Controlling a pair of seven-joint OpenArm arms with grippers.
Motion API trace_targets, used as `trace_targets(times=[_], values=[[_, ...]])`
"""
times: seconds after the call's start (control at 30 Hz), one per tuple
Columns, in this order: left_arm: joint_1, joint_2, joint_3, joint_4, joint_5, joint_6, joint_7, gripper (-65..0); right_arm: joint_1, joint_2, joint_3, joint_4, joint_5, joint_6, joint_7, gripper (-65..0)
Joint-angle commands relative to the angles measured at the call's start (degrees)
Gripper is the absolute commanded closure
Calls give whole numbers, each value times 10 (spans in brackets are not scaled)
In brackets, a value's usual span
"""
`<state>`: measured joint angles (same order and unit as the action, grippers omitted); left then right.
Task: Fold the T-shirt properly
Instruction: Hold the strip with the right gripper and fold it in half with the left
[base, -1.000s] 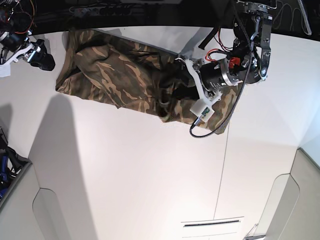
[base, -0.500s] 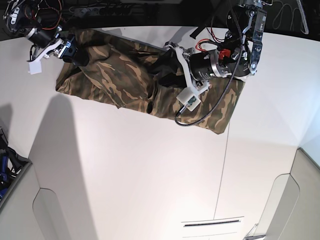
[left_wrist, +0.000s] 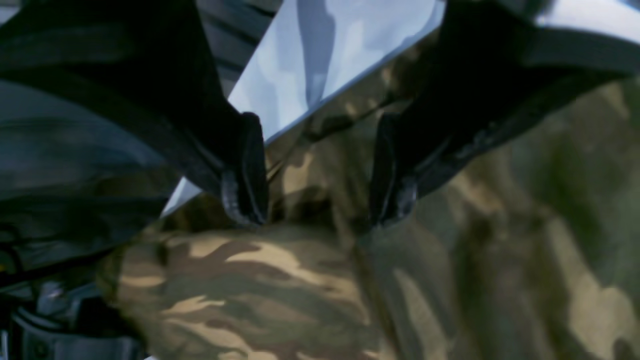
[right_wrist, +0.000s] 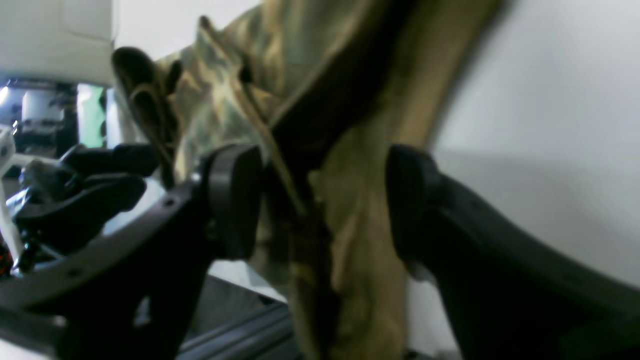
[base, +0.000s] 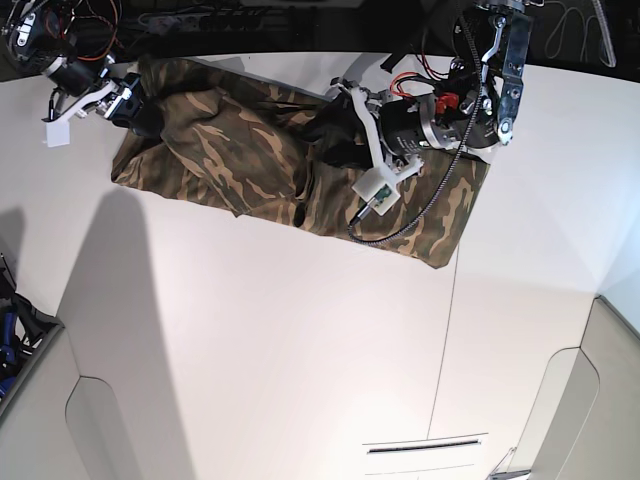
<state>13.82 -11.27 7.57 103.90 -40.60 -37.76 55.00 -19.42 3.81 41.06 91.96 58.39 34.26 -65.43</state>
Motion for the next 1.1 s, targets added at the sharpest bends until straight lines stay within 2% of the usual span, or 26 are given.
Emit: trace_targets(times=[0.0,0.33,0.57,0.8,1.07], values=[[-3,0,0,9,-13,-4,-12,-354,0,7,9,9,12,2,7,-384],[-3,0,0,9,-13,-4,-12,-354,0,12,27,9,-3,1,14,-384],[-3,0,0,9,-13,-4,-17,-354,0,11,-14,9,-7,0,15,-384],[-3,0,0,9,-13,-4,-16,-354,0,-11,-50,9,-9,0,16,-384],[-3,0,0,9,-14,-4,-16,-354,0,-13,-74,9,-9,0,28,-384]])
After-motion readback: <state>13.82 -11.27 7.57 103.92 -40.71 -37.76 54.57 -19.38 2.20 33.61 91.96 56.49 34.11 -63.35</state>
